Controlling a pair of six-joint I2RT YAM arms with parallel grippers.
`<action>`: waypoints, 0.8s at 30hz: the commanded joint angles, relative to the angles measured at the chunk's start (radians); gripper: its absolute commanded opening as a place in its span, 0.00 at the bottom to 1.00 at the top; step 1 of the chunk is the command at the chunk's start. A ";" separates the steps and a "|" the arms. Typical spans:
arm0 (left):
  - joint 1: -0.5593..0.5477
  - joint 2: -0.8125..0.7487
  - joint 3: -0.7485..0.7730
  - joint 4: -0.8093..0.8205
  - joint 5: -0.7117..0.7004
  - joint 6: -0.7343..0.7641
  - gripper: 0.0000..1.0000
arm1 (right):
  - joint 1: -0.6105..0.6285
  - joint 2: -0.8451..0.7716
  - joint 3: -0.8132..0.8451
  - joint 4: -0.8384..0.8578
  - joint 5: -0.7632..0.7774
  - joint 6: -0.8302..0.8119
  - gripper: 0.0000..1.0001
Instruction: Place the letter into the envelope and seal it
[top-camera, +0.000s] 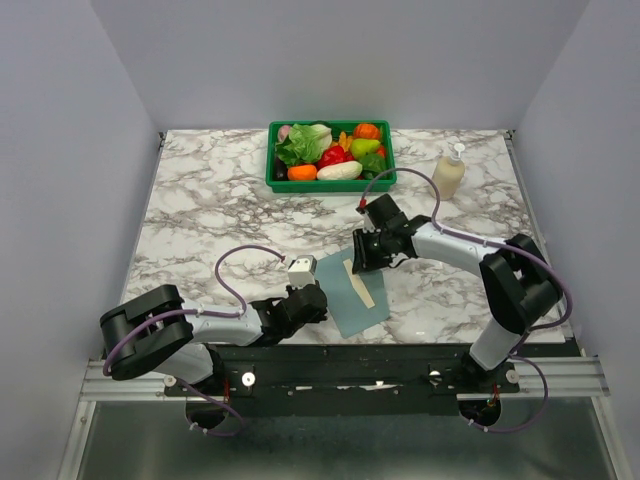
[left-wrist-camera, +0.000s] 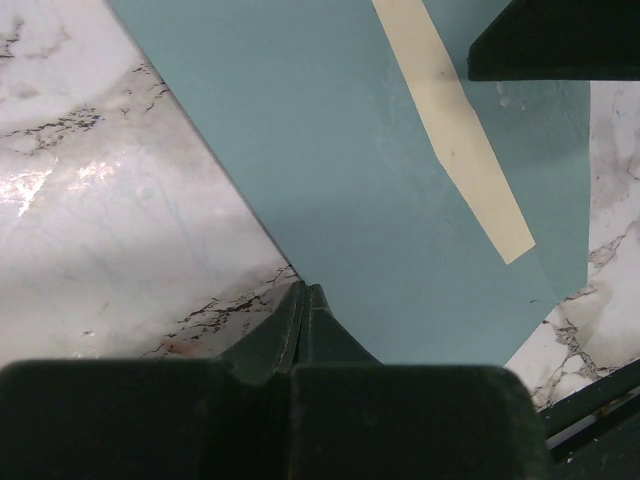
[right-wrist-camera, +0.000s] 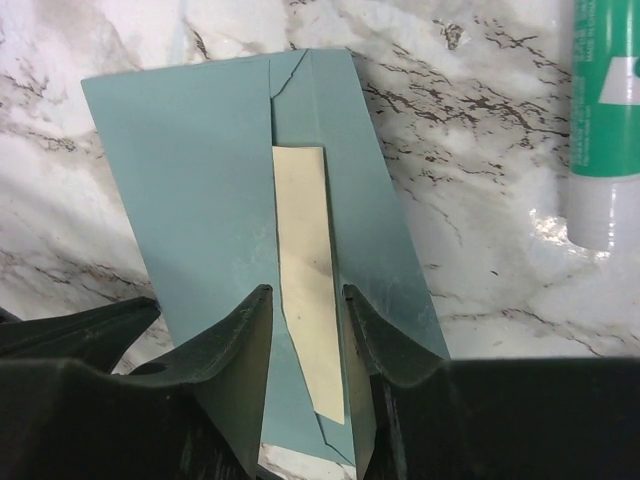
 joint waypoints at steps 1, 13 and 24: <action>0.003 0.039 -0.056 -0.170 0.052 0.011 0.00 | 0.008 0.038 -0.012 0.038 -0.047 -0.016 0.40; 0.003 0.061 -0.045 -0.160 0.060 0.014 0.00 | 0.014 0.061 -0.045 0.043 0.019 -0.016 0.30; 0.003 0.067 -0.040 -0.153 0.066 0.018 0.00 | 0.072 0.079 -0.039 0.043 0.039 -0.001 0.25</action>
